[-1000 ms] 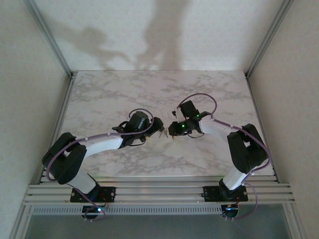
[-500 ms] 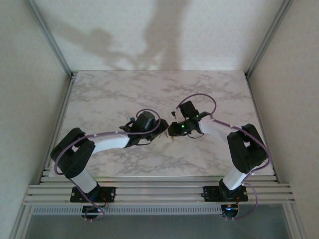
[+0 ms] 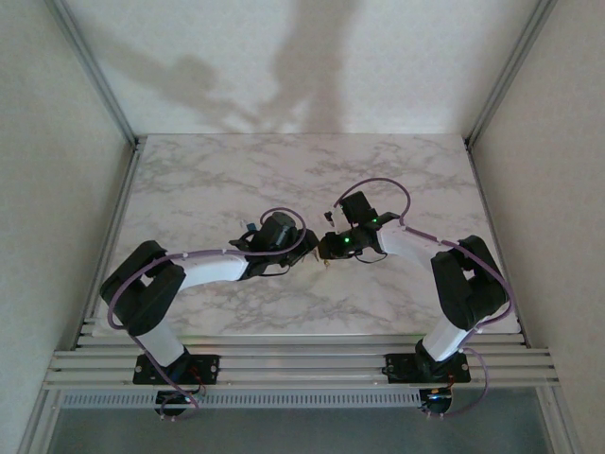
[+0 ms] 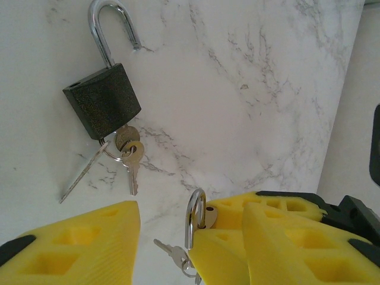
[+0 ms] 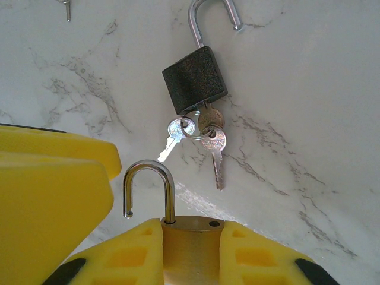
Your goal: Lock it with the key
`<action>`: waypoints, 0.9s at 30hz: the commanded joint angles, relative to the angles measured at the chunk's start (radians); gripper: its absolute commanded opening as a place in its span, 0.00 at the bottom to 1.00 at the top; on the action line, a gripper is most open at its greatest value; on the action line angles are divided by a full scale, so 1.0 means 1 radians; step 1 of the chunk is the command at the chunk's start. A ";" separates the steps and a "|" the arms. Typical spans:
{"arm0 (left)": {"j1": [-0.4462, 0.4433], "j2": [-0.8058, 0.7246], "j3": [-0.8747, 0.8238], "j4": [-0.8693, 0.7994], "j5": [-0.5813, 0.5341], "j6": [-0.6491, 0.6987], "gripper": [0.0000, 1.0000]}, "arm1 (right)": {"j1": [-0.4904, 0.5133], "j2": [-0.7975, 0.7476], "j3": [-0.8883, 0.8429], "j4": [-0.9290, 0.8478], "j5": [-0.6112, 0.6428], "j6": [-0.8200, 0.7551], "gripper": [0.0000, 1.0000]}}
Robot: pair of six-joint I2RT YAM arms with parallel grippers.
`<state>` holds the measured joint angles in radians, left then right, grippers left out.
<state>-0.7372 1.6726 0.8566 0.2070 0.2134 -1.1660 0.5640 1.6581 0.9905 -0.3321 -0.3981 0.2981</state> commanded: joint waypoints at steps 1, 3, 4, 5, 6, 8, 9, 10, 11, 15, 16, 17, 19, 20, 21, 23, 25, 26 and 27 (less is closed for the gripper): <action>-0.008 0.022 0.027 0.017 0.005 -0.014 0.45 | 0.010 -0.027 -0.009 0.013 -0.041 -0.017 0.21; -0.008 0.030 0.028 0.019 0.006 -0.014 0.43 | 0.011 -0.026 -0.008 0.011 -0.042 -0.018 0.21; -0.008 0.030 0.029 0.020 0.006 -0.016 0.42 | 0.012 -0.025 -0.007 0.011 -0.045 -0.019 0.21; -0.008 0.034 0.029 0.021 0.006 -0.017 0.40 | 0.013 -0.023 -0.008 0.011 -0.046 -0.019 0.21; -0.008 0.035 0.029 0.023 0.004 -0.019 0.39 | 0.013 -0.021 -0.006 0.009 -0.045 -0.019 0.21; -0.008 0.038 0.029 0.030 0.007 -0.023 0.34 | 0.014 -0.018 -0.003 0.005 -0.047 -0.021 0.21; -0.008 0.041 0.026 0.034 0.009 -0.026 0.33 | 0.015 -0.017 -0.003 0.006 -0.048 -0.020 0.20; -0.008 0.043 0.027 0.035 0.009 -0.027 0.32 | 0.016 -0.018 -0.003 0.007 -0.049 -0.020 0.21; -0.008 0.043 0.025 0.036 0.009 -0.029 0.32 | 0.017 -0.017 -0.002 0.005 -0.049 -0.022 0.21; -0.008 0.044 0.021 0.045 0.006 -0.037 0.29 | 0.018 -0.014 -0.001 0.005 -0.057 -0.023 0.21; -0.008 0.044 0.021 0.047 0.006 -0.038 0.28 | 0.018 -0.014 0.000 0.005 -0.059 -0.023 0.20; -0.008 0.044 0.021 0.049 0.006 -0.039 0.28 | 0.018 -0.012 0.000 0.005 -0.060 -0.023 0.21; -0.008 0.044 0.021 0.049 0.006 -0.040 0.25 | 0.018 -0.009 0.000 0.005 -0.063 -0.022 0.21; -0.008 0.045 0.021 0.050 0.004 -0.040 0.24 | 0.020 -0.009 0.002 0.005 -0.065 -0.023 0.21; -0.008 0.046 0.021 0.050 0.004 -0.041 0.22 | 0.020 -0.008 0.002 0.005 -0.067 -0.023 0.21; -0.008 0.049 0.021 0.050 0.007 -0.041 0.19 | 0.020 -0.006 0.003 0.004 -0.067 -0.023 0.21; -0.008 0.050 0.021 0.049 0.007 -0.043 0.17 | 0.022 -0.006 0.003 0.004 -0.071 -0.022 0.21; -0.008 0.053 0.021 0.051 0.008 -0.043 0.17 | 0.021 -0.006 0.004 0.005 -0.072 -0.023 0.21; -0.008 0.053 0.019 0.052 0.006 -0.043 0.17 | 0.021 -0.006 0.004 0.005 -0.072 -0.022 0.21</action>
<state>-0.7372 1.7065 0.8570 0.2501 0.2131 -1.2053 0.5743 1.6585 0.9905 -0.3367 -0.4397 0.2909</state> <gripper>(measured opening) 0.172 0.208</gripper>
